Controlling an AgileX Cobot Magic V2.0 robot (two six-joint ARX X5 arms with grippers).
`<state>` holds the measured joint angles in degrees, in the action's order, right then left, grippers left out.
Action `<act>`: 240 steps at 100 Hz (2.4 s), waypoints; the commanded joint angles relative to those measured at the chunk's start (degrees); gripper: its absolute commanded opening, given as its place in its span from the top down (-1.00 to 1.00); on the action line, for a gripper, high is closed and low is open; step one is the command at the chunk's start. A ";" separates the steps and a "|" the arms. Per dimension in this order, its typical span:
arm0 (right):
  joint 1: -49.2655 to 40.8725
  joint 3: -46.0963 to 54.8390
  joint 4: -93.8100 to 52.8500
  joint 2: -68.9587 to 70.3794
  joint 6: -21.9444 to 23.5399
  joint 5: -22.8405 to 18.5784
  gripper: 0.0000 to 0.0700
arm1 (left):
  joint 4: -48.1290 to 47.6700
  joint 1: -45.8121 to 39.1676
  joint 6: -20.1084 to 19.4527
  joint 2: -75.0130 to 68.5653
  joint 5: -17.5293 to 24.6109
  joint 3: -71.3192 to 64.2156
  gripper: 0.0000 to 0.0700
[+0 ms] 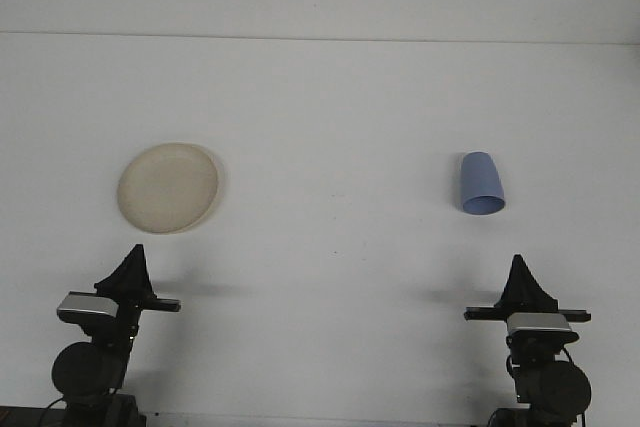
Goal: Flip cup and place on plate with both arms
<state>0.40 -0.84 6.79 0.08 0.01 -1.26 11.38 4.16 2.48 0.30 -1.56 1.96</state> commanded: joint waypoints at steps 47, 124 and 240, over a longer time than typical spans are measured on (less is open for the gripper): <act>-0.04 -4.61 -2.93 0.02 0.55 0.20 1.00 | 0.68 -0.02 0.13 -0.11 -0.09 -1.14 0.97; -0.04 -47.34 -48.63 29.44 0.17 0.15 1.00 | 0.68 -0.02 0.13 -0.11 -0.07 -1.14 0.97; -0.02 -52.30 -55.93 37.86 0.22 -0.11 -0.57 | 0.68 -0.02 0.13 -0.11 -0.07 -1.14 0.97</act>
<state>0.40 -52.29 -50.15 37.69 -0.01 -1.45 11.38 4.16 2.48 0.30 -1.58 1.96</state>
